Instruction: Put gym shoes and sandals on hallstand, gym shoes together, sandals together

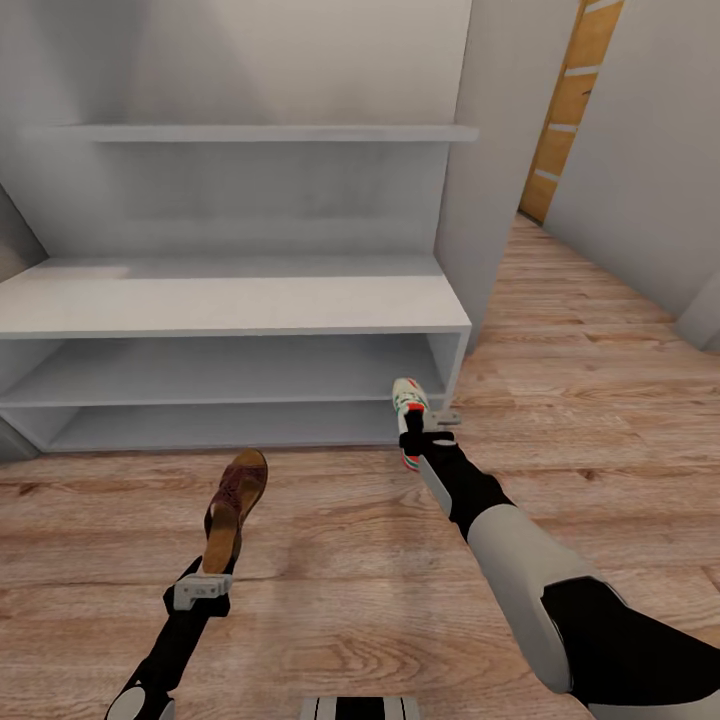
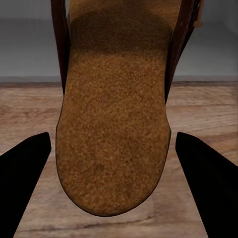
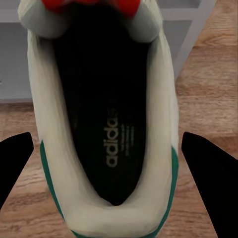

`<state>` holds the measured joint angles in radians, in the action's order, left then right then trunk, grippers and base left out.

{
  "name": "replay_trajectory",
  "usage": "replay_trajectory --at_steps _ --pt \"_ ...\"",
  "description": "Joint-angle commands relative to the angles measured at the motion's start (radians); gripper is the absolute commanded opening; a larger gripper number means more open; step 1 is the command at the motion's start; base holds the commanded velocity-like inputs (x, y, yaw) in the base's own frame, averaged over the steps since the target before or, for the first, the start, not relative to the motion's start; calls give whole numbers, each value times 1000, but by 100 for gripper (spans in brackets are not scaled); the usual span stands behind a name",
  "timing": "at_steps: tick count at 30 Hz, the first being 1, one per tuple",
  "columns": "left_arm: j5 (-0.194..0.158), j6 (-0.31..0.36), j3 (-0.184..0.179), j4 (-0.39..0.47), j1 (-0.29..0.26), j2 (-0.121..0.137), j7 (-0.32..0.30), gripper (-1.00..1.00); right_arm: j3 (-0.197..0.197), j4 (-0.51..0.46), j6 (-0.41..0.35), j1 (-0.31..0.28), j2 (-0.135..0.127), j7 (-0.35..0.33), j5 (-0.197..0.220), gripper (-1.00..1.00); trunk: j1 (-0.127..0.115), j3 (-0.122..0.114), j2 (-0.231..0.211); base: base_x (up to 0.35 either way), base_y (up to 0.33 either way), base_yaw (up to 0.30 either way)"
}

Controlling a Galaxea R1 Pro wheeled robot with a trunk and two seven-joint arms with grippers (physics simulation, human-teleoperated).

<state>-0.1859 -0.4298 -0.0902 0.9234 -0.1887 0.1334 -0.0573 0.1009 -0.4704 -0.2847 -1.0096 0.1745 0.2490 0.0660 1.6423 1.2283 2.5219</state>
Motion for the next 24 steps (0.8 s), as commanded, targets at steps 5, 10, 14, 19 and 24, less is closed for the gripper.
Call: replay_trajectory --at_steps 5,10,14,19,24 --pt "0 0 -1 0 0 0 -14 -100 0 0 12 2 0 -1 -1 -100 0 0 0 0 0 0" --pt "0 2 0 1 0 3 -47 -100 1 0 38 2 0 -10 -1 -100 0 0 0 0 0 0" --pt "0 4 1 2 0 6 -70 -100 10 1 48 1 0 -22 -1 -100 0 0 0 0 0 0" --pt "0 6 1 3 0 8 -80 -100 27 -1 49 -3 0 -26 -1 -100 0 0 0 0 0 0" --pt "0 7 0 3 0 8 -84 -100 35 -3 36 -6 0 -27 0 -100 0 0 0 0 0 0"
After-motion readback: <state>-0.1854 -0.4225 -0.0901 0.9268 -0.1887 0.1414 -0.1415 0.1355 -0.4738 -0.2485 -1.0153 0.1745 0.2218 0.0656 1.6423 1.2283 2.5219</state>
